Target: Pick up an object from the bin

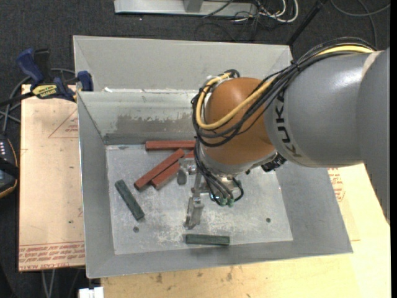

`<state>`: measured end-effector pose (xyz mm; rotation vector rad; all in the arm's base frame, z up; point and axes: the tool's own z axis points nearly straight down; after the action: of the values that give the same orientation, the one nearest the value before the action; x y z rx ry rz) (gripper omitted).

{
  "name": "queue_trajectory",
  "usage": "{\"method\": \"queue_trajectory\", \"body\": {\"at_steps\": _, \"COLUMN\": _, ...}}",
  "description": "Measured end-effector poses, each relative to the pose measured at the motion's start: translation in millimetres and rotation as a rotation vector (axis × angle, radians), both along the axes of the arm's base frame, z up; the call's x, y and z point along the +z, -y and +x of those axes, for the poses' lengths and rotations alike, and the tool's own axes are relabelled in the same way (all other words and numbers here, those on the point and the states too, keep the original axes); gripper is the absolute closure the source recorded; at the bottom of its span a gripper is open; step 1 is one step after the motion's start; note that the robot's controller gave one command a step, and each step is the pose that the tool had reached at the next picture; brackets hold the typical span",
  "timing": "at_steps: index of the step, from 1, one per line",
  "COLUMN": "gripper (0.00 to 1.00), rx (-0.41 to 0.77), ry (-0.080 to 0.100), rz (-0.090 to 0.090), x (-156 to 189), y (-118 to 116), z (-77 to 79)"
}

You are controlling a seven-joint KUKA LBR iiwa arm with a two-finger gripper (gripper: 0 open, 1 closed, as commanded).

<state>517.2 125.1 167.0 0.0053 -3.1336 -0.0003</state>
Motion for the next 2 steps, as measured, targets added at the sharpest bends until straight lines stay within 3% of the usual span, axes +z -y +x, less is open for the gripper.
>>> {"method": "queue_trajectory", "body": {"at_steps": 1, "gripper": 0.00, "rx": -0.014, "ry": 0.004, "rz": -0.001, "x": -8, "y": 33, "z": -21.1}}
{"method": "queue_trajectory", "body": {"at_steps": 2, "gripper": 0.00, "rx": -0.018, "ry": 0.016, "rz": 0.002, "x": 23, "y": 29, "z": 26.6}}
